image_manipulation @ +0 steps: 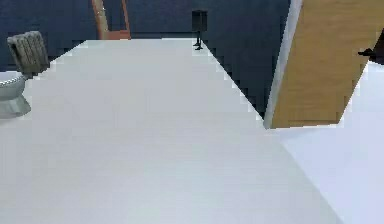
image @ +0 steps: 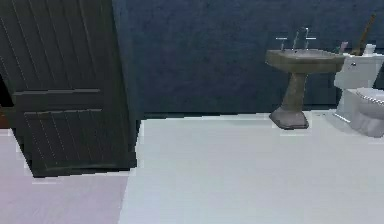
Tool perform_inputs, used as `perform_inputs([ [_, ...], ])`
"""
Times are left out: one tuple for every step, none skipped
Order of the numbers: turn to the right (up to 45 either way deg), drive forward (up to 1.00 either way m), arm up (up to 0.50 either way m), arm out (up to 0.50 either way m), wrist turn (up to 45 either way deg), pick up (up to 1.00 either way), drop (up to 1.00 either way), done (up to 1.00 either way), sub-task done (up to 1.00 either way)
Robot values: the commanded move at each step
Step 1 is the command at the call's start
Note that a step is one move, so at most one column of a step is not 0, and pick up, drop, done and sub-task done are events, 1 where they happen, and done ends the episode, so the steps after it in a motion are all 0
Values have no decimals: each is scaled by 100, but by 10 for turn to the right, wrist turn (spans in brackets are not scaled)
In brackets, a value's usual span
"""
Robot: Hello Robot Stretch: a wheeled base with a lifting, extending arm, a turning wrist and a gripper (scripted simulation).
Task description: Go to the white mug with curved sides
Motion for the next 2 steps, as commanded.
perform_inputs([
  [450,0,0,0,0,0,0,0,0],
  [360,0,0,0,0,0,0,0,0],
])
